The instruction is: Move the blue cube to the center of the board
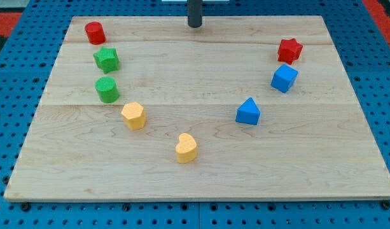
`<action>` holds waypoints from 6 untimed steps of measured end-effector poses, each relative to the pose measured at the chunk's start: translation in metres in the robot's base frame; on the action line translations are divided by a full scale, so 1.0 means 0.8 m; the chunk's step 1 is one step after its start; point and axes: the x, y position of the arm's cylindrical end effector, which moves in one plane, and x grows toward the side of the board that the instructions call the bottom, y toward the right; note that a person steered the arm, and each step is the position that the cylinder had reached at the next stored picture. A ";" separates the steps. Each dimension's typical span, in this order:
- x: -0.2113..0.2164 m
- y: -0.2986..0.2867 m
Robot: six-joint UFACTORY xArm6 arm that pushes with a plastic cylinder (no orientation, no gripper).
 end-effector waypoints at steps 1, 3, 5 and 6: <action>0.000 0.000; 0.001 0.000; 0.025 0.036; 0.053 0.071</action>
